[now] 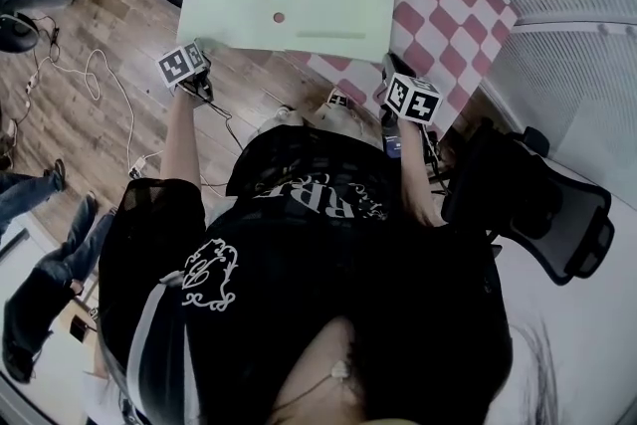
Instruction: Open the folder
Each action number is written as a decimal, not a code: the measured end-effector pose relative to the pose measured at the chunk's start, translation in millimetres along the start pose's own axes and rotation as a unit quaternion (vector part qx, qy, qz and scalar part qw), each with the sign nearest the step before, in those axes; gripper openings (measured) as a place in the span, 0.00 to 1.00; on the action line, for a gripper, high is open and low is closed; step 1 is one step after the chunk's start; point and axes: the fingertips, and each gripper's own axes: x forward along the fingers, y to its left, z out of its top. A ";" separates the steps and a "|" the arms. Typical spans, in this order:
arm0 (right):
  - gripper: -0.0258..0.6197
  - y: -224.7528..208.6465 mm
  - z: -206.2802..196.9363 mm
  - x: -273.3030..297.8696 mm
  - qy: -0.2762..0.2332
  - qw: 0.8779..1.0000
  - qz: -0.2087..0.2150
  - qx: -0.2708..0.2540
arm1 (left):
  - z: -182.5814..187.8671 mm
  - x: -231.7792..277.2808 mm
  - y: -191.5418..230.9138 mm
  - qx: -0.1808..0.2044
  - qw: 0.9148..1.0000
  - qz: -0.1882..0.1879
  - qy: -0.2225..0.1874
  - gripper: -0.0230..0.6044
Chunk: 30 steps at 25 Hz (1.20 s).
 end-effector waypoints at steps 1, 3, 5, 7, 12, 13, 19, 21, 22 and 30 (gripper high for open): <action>0.10 -0.1 -0.2 -0.2 0.000 1.000 -0.003 -0.001 | -2.7 4.5 0.5 0.001 1.000 0.008 0.008 0.20; 0.10 -0.3 -0.2 -0.5 -0.002 1.000 -0.009 -0.004 | -5.7 9.3 1.7 -0.022 0.999 0.016 0.016 0.20; 0.10 -0.4 0.1 -1.4 -0.007 1.000 -0.016 -0.013 | -5.1 8.1 2.4 -0.045 0.999 0.012 0.010 0.21; 0.10 0.0 0.7 -2.7 -0.012 0.999 -0.023 -0.024 | 0.0 1.3 2.6 -0.049 0.999 -0.001 -0.009 0.22; 0.11 7.9 8.7 -9.9 -0.020 0.999 -0.015 -0.032 | 19.1 -29.9 2.8 -0.052 0.995 -0.049 -0.071 0.30; 0.11 10.4 12.2 -12.3 -0.026 0.999 -0.011 -0.027 | 23.5 -37.0 1.6 -0.040 0.994 -0.059 -0.082 0.32; 0.11 29.7 45.0 -36.3 -0.091 0.996 0.015 0.013 | 47.3 -83.9 -23.7 0.031 0.982 -0.126 -0.134 0.38; 0.11 39.5 56.9 -45.3 -0.115 0.992 0.031 0.028 | 52.9 -100.1 -36.3 0.032 0.976 -0.153 -0.152 0.38; 0.11 44.5 61.8 -49.7 -0.125 0.991 0.039 0.034 | 54.1 -107.2 -42.5 0.035 0.973 -0.164 -0.158 0.38; 0.10 93.2 69.9 -78.1 -0.168 0.983 0.069 0.035 | 38.4 -145.0 -93.3 0.126 0.952 -0.230 -0.159 0.38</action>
